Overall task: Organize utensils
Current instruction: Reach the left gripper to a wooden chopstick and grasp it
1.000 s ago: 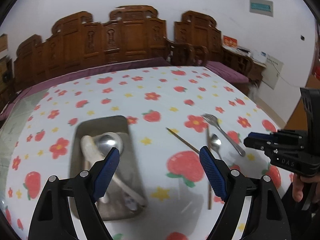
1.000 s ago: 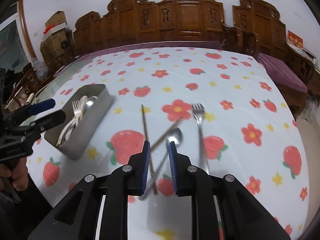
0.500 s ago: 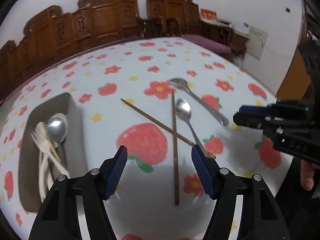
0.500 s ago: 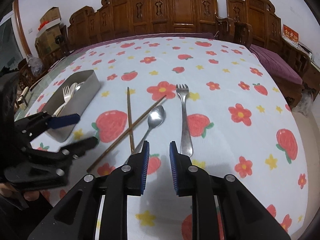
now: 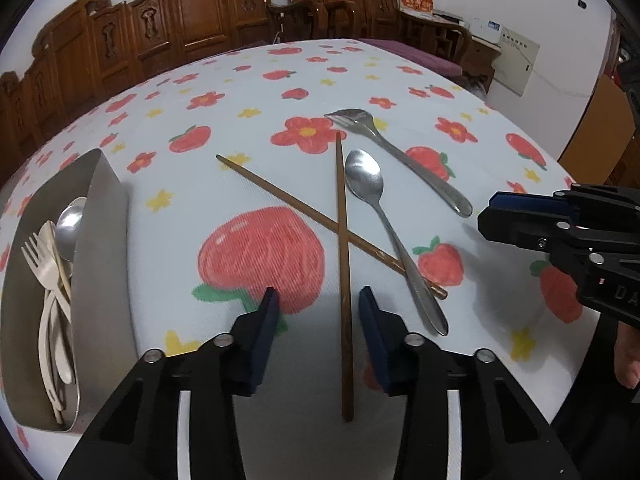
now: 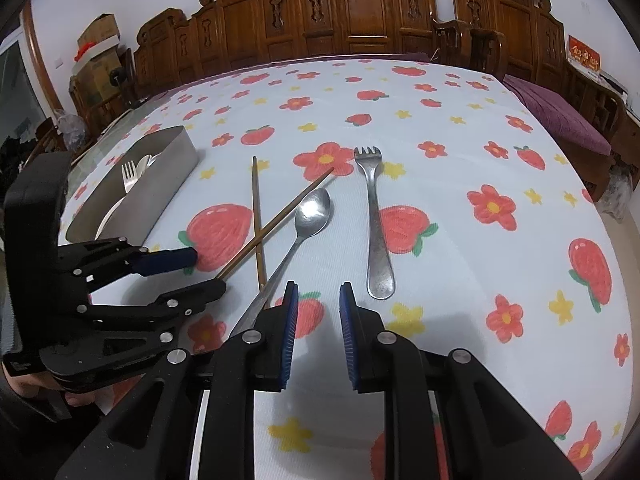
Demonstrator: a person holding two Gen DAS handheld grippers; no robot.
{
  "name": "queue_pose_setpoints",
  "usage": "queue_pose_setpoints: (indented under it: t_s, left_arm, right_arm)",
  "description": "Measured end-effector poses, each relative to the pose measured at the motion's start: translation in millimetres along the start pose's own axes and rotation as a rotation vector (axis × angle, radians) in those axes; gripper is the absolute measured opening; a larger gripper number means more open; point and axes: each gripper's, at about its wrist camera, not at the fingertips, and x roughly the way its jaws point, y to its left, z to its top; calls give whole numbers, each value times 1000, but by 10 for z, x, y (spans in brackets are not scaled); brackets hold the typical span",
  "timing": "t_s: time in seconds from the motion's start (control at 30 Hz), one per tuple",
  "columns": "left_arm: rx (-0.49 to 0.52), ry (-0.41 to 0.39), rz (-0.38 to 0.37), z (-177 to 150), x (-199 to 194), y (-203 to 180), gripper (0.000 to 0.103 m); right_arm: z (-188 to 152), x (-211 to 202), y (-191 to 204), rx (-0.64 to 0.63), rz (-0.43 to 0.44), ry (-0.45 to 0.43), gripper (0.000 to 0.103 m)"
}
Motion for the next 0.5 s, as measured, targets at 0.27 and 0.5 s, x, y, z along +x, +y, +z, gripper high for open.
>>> queue_pose_setpoints:
  t_s: [0.27,0.5]
  left_arm:
    - [-15,1,-18,11,-9,19,4]
    - [-38,-42,-27,49,-165,96,4]
  right_arm:
    - [25,80,74,-13,0,11,33]
    - [106,279,169,5,5,38,34]
